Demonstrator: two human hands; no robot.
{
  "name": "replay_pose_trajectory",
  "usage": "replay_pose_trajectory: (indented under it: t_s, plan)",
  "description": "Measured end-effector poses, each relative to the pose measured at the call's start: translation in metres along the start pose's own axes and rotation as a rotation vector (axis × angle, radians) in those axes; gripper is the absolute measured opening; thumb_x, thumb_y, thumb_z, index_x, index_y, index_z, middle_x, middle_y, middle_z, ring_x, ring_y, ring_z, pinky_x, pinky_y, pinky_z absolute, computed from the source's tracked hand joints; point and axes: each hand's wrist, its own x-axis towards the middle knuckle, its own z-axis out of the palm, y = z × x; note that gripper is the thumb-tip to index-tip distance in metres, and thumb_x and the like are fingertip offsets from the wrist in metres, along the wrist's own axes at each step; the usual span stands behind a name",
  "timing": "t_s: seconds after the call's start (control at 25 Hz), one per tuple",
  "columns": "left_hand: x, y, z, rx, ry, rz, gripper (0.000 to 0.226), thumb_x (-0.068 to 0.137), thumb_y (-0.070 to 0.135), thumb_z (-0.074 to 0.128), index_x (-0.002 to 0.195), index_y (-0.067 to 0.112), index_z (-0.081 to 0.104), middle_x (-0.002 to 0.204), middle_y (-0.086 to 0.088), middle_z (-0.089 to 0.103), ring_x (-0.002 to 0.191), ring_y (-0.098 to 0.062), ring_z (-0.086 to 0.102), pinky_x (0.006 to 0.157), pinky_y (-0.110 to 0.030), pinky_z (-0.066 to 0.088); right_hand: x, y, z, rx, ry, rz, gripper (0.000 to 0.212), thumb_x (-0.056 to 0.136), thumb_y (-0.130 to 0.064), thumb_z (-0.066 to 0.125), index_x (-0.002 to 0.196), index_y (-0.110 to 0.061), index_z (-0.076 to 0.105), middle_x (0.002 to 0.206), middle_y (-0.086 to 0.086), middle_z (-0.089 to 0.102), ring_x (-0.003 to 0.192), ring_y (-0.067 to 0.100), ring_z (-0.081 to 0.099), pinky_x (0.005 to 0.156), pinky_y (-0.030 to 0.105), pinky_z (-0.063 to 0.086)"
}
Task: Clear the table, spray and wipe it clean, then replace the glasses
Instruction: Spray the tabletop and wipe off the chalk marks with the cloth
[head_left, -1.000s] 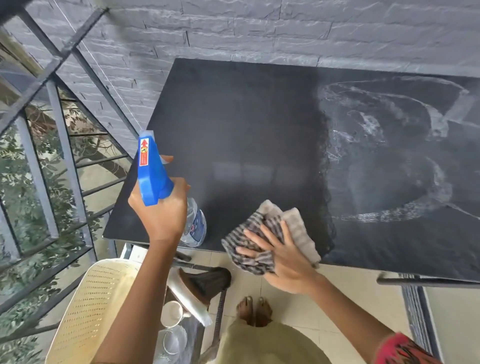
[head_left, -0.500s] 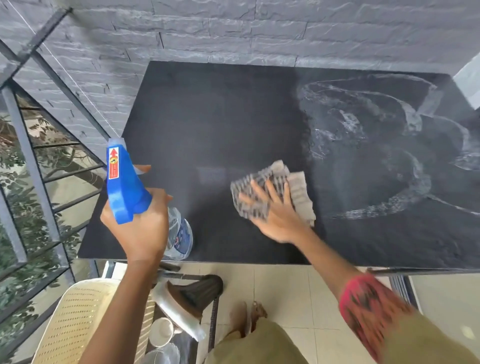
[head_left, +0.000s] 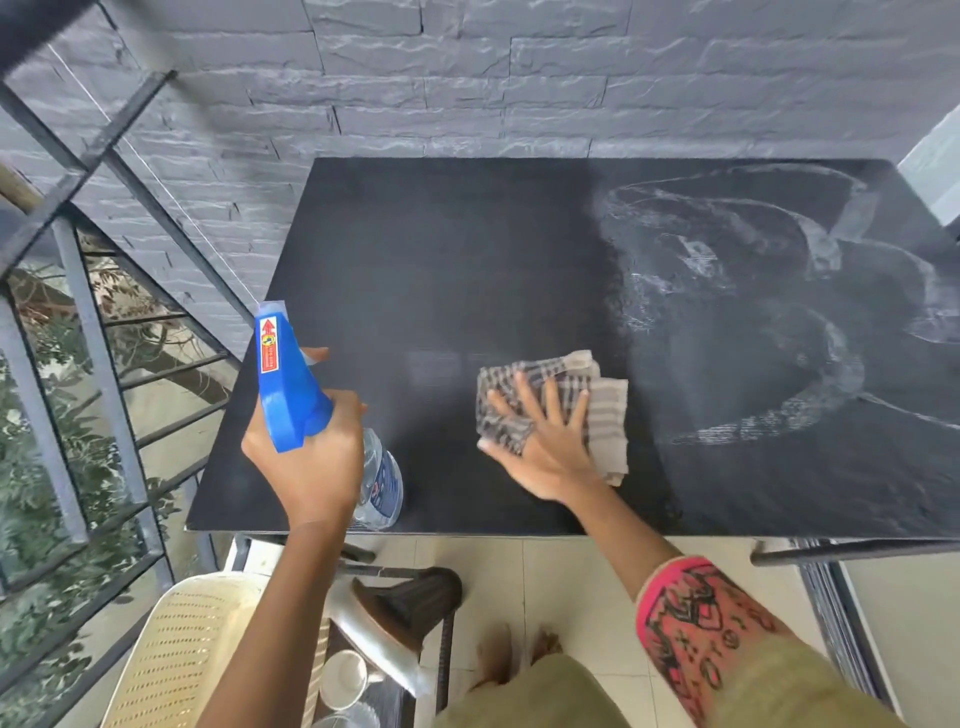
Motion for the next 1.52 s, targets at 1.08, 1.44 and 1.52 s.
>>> replay_pose_trajectory:
  t_s: [1.08, 1.44, 1.52]
  plan:
    - [-0.257, 0.040, 0.109, 0.558, -0.820, -0.190, 0.006, 0.064, 0.011, 0.054, 0.063, 0.010, 0.048, 0.055, -0.001, 0.052, 0.059, -0.032, 0.059, 0.057, -0.036, 0.049, -0.286, 0.215, -0.135, 1.038, 0.693, 0.372, 0.054, 0.077, 0.017, 0.055, 0.112, -0.023, 0.063, 0.099, -0.008, 0.068, 0.088, -0.011, 0.060, 0.076, 0.003, 0.043]
    - [-0.271, 0.059, 0.119, 0.540, -0.793, -0.262, 0.011, 0.062, 0.011, 0.050, 0.057, 0.015, 0.040, 0.053, 0.000, 0.047, 0.061, -0.034, 0.068, 0.049, -0.023, 0.041, -0.293, 0.239, -0.156, 1.046, 0.699, 0.294, 0.053, 0.078, 0.017, 0.052, 0.115, -0.019, 0.063, 0.101, -0.012, 0.066, 0.092, -0.018, 0.056, 0.075, -0.003, 0.038]
    - [-0.259, 0.072, 0.130, 0.488, -0.780, -0.258, 0.005, 0.063, 0.009, 0.050, 0.061, 0.011, 0.045, 0.055, 0.000, 0.048, 0.048, -0.026, 0.065, 0.041, -0.015, 0.038, -0.281, 0.241, -0.164, 1.043, 0.691, 0.256, 0.054, 0.077, 0.019, 0.051, 0.117, -0.015, 0.063, 0.103, -0.005, 0.067, 0.094, -0.018, 0.056, 0.077, -0.003, 0.039]
